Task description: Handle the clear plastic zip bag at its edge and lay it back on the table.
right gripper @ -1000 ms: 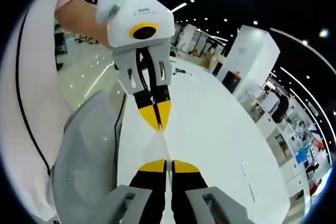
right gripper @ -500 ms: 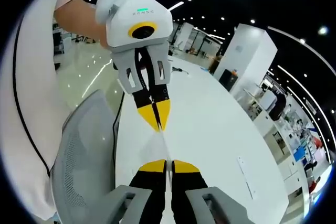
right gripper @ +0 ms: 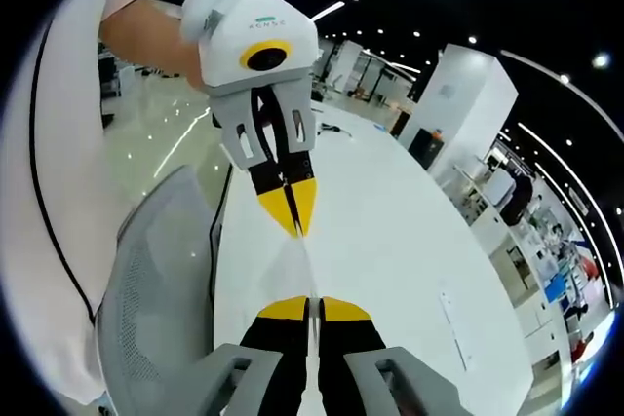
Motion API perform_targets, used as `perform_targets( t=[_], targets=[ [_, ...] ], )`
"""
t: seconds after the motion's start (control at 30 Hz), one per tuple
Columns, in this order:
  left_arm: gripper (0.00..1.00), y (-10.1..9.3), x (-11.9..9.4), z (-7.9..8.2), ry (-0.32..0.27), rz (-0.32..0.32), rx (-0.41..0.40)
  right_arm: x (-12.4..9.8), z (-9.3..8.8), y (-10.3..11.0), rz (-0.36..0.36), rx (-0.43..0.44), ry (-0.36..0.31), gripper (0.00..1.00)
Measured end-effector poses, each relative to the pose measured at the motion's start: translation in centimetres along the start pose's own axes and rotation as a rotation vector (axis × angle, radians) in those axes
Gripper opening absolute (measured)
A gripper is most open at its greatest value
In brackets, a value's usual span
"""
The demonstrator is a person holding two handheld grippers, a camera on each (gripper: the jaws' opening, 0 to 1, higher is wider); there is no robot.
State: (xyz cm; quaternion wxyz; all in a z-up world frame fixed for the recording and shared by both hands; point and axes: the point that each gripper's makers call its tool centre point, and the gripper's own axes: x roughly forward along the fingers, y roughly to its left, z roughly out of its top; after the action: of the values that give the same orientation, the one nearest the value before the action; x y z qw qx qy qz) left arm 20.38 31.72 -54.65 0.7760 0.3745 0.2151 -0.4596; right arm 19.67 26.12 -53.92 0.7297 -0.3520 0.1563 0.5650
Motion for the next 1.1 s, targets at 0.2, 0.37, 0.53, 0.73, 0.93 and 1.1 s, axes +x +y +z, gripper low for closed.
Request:
perform_targets(
  t=[0.2,0.37,0.53,0.73,0.93,1.1],
  targets=[
    [0.00,0.0,-0.2,0.2,0.002,0.005,0.007,-0.1,0.0,-0.1,0.000,-0.007,0.001,0.00],
    [0.00,0.2,-0.5,0.5,-0.001,0.015,0.010,-0.4,-0.1,-0.1,-0.005,-0.004,-0.007,0.00],
    [0.00,0.3,-0.7,0.6,-0.004,0.019,0.014,-0.7,-0.2,-0.3,-0.013,-0.001,-0.013,0.00],
    [0.00,0.5,-0.8,0.3,-0.002,0.020,0.018,-0.7,-0.2,-0.2,-0.014,-0.001,-0.016,0.00],
    [0.00,0.5,-1.1,0.4,-0.003,0.022,0.020,-0.8,-0.2,-0.1,-0.017,-0.003,-0.022,0.00],
    [0.00,0.3,-1.2,0.5,-0.006,0.021,0.021,-1.1,-0.4,-0.1,-0.024,0.000,-0.023,0.00]
  ],
)
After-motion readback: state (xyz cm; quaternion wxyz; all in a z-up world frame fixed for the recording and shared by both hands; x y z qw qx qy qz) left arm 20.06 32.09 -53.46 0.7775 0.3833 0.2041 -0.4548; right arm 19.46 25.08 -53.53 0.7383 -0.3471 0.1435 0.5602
